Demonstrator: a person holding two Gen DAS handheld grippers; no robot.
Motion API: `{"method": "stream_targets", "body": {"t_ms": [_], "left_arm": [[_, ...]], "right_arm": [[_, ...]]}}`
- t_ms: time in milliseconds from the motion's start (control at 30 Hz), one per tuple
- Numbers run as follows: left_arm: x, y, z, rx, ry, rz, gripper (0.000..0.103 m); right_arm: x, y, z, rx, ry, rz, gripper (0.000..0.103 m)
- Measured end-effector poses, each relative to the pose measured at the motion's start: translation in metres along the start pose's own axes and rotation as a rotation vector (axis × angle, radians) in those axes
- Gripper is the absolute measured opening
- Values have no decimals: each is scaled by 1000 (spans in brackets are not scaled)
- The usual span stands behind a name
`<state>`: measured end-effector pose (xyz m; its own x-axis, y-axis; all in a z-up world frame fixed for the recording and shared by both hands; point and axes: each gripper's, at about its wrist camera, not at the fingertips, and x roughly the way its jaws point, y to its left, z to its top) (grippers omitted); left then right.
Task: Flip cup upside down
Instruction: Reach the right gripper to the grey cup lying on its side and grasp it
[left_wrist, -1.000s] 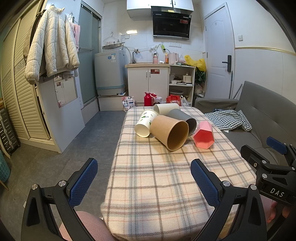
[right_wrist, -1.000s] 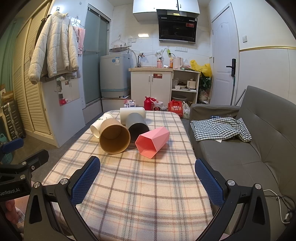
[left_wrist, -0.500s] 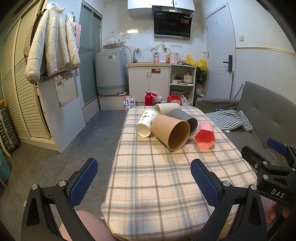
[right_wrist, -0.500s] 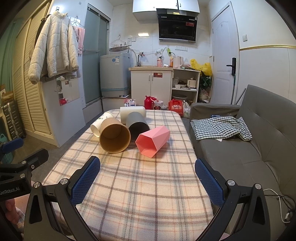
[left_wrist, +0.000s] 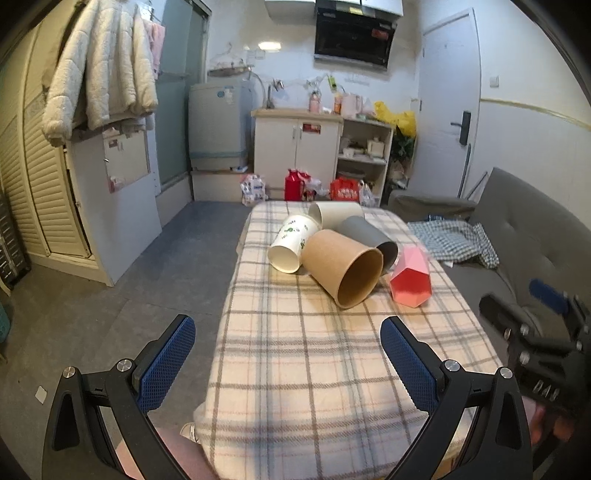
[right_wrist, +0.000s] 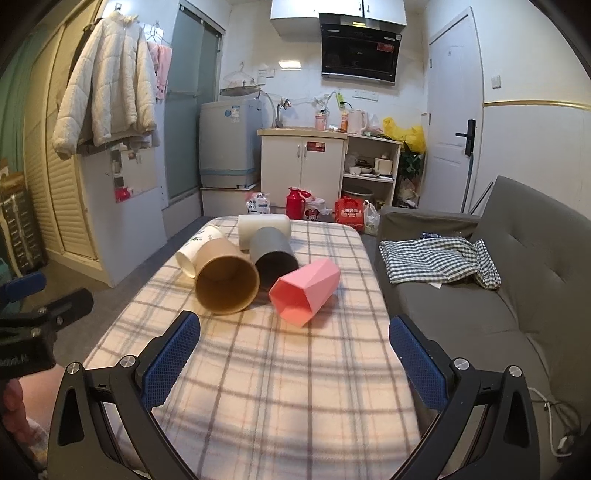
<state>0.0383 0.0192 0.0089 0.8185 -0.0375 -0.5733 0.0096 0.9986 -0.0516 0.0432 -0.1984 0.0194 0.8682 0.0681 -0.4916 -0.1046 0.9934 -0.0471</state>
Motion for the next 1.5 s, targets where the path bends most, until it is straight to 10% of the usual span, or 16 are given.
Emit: {"method": "stream_targets", "body": {"t_ms": [400,900,1167,1500], "left_arm": [[96,14,38,2,153,52,103],[163,33,47,-19,254,86,103],[161,27,50,-2,270,92,103],[103,17,61,-24,207,73,103]], "right_arm": [[141,-26,96,11,266,94,103],[303,12,92,-71,599,196,85],[320,14,86,-25,687,246,72],[205,-8,134,25,519,246,71]]}}
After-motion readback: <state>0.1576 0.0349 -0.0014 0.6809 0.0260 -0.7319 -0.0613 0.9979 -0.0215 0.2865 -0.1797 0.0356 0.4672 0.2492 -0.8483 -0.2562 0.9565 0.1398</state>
